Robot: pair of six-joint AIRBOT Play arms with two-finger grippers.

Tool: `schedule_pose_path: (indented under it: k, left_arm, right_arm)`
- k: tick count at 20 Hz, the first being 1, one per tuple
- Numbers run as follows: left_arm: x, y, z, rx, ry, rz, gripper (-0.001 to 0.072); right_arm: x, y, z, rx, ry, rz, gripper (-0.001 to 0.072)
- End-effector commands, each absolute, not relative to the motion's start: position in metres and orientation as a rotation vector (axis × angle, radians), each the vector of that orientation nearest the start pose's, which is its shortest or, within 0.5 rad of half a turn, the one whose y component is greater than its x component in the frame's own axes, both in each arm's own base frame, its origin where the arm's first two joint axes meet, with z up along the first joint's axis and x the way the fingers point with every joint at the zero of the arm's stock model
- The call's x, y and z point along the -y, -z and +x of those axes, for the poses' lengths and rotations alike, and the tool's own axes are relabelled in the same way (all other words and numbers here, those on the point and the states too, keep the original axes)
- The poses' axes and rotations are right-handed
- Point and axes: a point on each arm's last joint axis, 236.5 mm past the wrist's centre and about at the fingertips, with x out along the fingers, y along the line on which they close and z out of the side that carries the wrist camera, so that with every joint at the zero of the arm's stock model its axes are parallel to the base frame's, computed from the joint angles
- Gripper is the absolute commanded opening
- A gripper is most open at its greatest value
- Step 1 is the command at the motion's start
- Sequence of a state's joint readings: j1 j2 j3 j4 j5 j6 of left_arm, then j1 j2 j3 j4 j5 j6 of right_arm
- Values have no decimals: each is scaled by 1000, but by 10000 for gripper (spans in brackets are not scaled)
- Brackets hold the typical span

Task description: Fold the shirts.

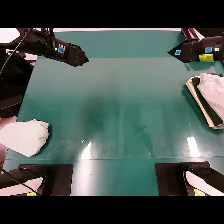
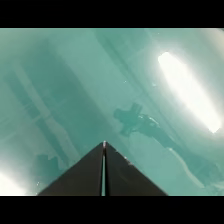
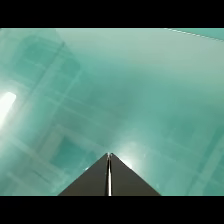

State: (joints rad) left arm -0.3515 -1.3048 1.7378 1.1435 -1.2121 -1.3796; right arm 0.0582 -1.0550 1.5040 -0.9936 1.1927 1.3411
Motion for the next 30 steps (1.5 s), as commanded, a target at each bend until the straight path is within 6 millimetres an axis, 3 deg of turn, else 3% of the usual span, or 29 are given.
schedule_pose_path:
  k: [1,11,15,16,17,19,21,23,25,26,27,28,30]
  left_arm:
    - [243,-242,396,-751,726,11,24]
    - [243,-242,396,-751,726,11,24]
    - [236,-262,410,-665,690,-14,24]
    - [221,-265,406,-676,665,-7,24]
    - [193,-271,402,-679,605,22,23]
    - [123,-281,389,-678,423,61,24]
    - [51,-276,367,-697,211,67,24]
    - [-9,-244,336,-780,30,63,24]
    - [-53,-184,300,-962,-113,41,27]
    - [-67,-151,284,-1063,-157,24,249]
    - [-74,-119,272,-1145,-185,-6,566]
    - [-77,-87,262,-1211,-208,-43,607]
    - [-75,-31,246,-1307,-201,-55,604]
  right_arm:
    - [-143,-268,379,-661,-564,169,18]
    - [-144,-268,379,-659,-565,170,19]
    - [-144,-272,377,-649,-570,173,18]
    - [-144,-274,376,-644,-570,172,19]
    - [-144,-276,374,-640,-570,170,18]
    - [-143,-283,370,-621,-569,164,18]
    - [-143,-288,367,-606,-568,162,19]
    - [-143,-288,367,-603,-567,163,19]
    - [-143,-288,368,-604,-568,163,18]
    - [-143,-287,368,-605,-567,163,19]
    - [-143,-287,369,-607,-568,164,19]
    - [-143,-287,369,-607,-567,164,18]
    - [-143,-287,369,-607,-568,164,19]
